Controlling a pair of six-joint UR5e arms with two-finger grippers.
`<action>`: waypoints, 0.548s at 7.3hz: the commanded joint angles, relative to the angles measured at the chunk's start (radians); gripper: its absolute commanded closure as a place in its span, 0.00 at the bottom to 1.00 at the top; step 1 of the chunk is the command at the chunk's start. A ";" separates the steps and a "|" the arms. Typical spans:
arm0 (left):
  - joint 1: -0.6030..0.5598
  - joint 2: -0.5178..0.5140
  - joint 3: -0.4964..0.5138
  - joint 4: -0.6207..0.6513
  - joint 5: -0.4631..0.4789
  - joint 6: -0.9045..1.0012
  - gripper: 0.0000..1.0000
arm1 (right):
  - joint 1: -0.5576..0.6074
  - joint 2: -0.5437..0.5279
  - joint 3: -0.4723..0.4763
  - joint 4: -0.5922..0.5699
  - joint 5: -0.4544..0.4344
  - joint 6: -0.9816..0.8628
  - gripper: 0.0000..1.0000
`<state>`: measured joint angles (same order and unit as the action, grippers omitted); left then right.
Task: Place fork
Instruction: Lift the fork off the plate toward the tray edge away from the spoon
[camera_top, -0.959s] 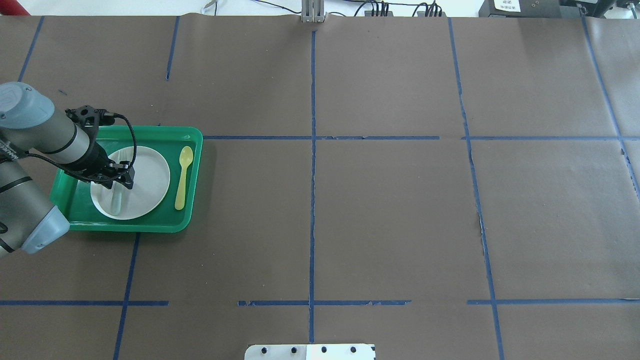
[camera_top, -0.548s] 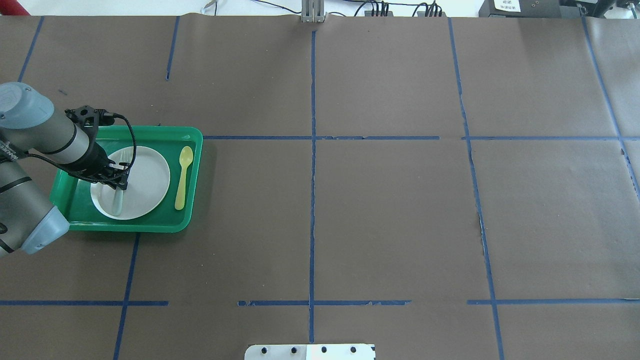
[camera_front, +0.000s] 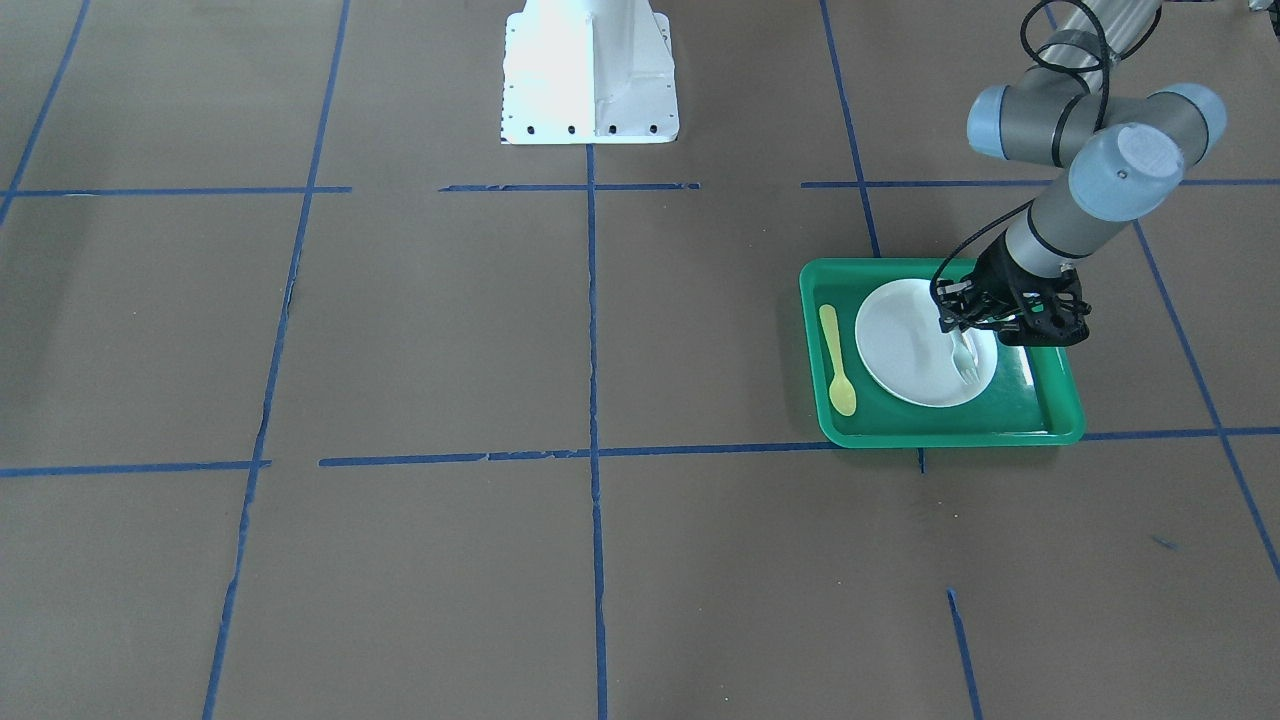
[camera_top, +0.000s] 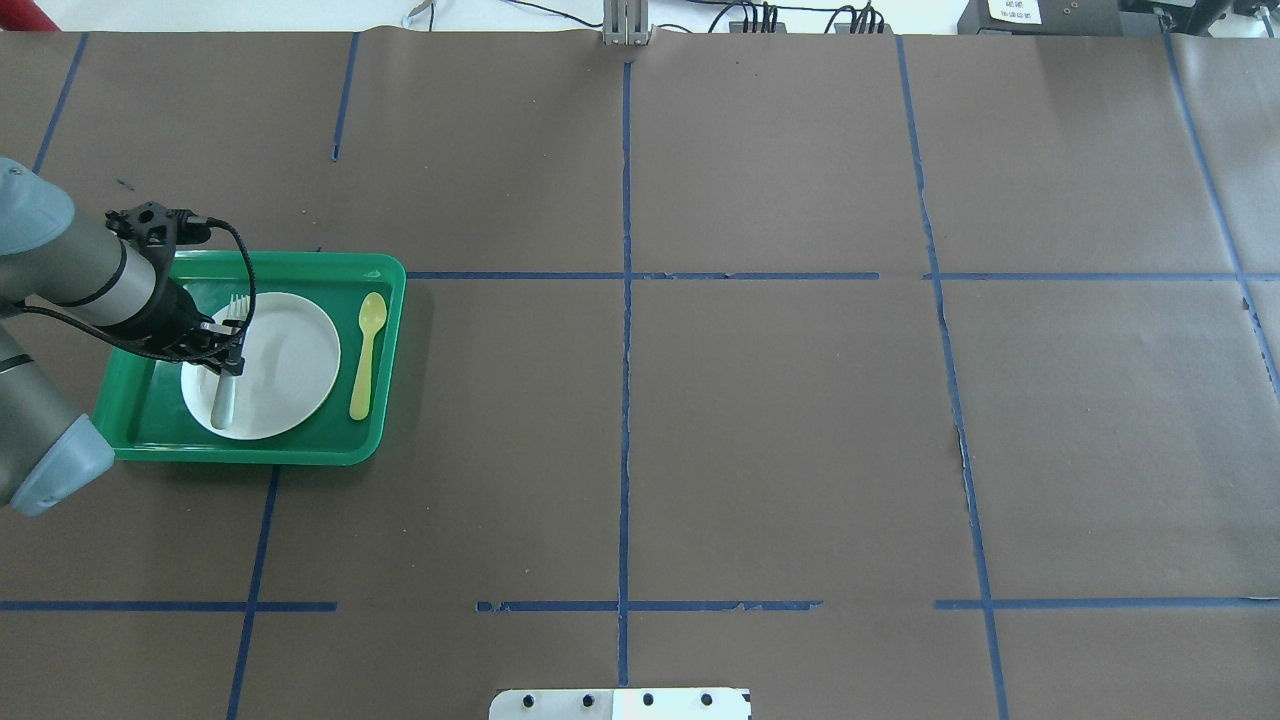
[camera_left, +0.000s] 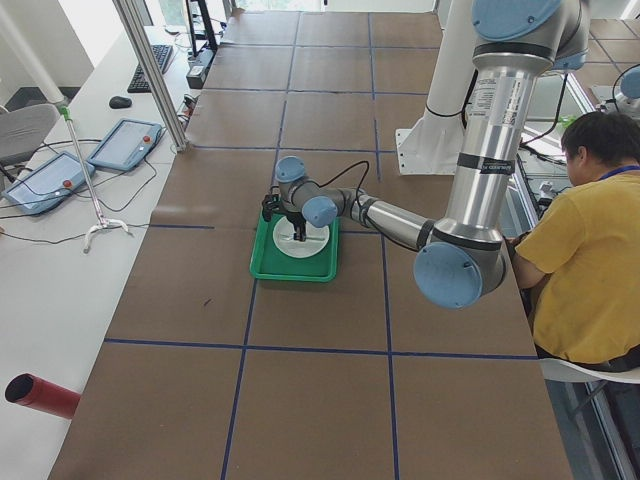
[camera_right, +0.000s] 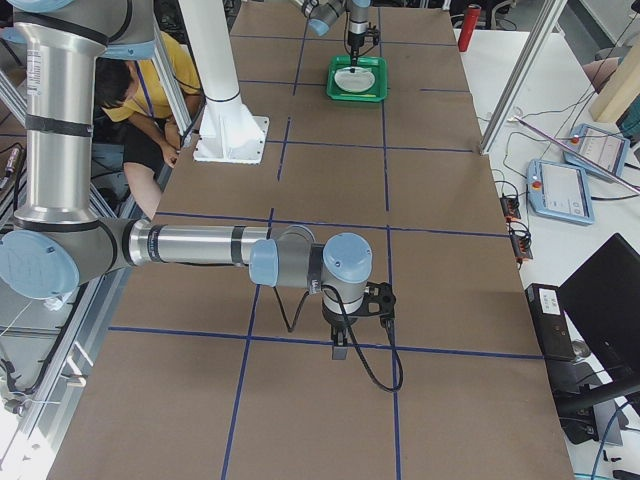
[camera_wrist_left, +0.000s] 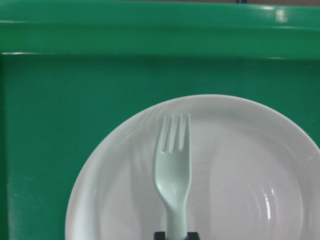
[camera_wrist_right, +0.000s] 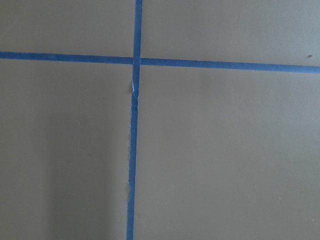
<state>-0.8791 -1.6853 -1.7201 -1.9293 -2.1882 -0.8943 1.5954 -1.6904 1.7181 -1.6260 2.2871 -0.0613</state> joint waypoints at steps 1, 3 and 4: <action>-0.060 0.058 -0.017 -0.003 0.004 0.049 1.00 | 0.000 0.000 0.000 0.000 0.000 0.000 0.00; -0.052 0.046 0.037 -0.004 0.001 0.066 1.00 | 0.000 0.000 0.000 0.000 0.000 0.001 0.00; -0.052 0.041 0.051 -0.005 0.001 0.075 1.00 | 0.000 0.000 0.000 0.000 0.000 0.000 0.00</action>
<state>-0.9325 -1.6378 -1.6933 -1.9331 -2.1869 -0.8296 1.5954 -1.6904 1.7181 -1.6260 2.2872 -0.0607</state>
